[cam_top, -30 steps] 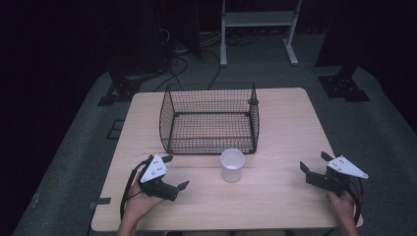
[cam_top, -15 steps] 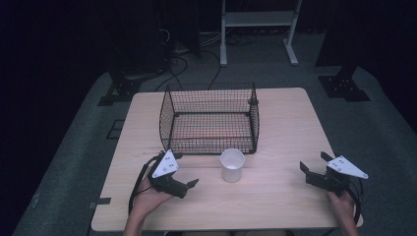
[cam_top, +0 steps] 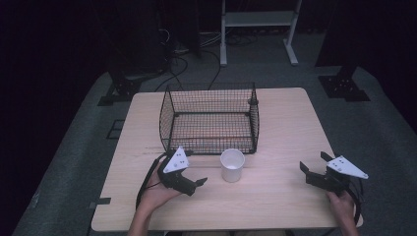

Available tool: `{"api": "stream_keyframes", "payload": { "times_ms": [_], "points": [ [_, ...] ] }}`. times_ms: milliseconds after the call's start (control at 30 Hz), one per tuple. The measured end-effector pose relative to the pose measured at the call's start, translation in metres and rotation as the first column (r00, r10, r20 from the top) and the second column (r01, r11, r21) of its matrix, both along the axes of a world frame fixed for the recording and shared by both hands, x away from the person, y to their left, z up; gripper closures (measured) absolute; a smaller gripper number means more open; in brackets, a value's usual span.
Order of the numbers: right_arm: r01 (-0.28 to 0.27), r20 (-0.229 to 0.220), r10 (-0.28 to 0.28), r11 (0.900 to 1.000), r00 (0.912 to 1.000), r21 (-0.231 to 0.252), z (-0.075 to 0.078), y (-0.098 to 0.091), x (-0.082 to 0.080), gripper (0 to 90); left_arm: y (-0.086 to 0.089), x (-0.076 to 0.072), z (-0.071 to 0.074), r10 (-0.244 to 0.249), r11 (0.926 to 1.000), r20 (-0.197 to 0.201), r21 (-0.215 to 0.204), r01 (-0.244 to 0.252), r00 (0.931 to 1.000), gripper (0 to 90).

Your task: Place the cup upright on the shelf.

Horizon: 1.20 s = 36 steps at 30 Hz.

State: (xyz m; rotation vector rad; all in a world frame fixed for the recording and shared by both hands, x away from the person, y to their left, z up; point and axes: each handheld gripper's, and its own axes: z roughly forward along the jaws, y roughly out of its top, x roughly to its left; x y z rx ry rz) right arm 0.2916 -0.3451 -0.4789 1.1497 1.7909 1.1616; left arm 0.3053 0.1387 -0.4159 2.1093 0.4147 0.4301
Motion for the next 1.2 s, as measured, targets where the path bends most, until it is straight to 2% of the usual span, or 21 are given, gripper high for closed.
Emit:
{"api": "stream_keyframes", "payload": {
  "times_ms": [267,433,1200],
  "points": [
    [-0.001,0.001,0.001,1.0,1.0,0.003,0.0,0.0,0.0,13.1,-0.016,0.01,0.002,-0.032,0.9994,-0.029,0.007,0.033,0.999,2.3],
    [-0.003,0.002,0.003,1.0,1.0,0.003,0.0,0.0,0.0,13.0,-0.026,0.014,0.002,-0.055,0.9981,-0.055,0.025,0.056,0.997,2.3],
    [-0.007,0.004,0.007,1.0,1.0,0.001,0.0,0.0,0.0,13.1,-0.053,0.031,-0.008,-0.093,0.9927,-0.14,0.063,0.103,0.9858,2.3]
  ]
}}
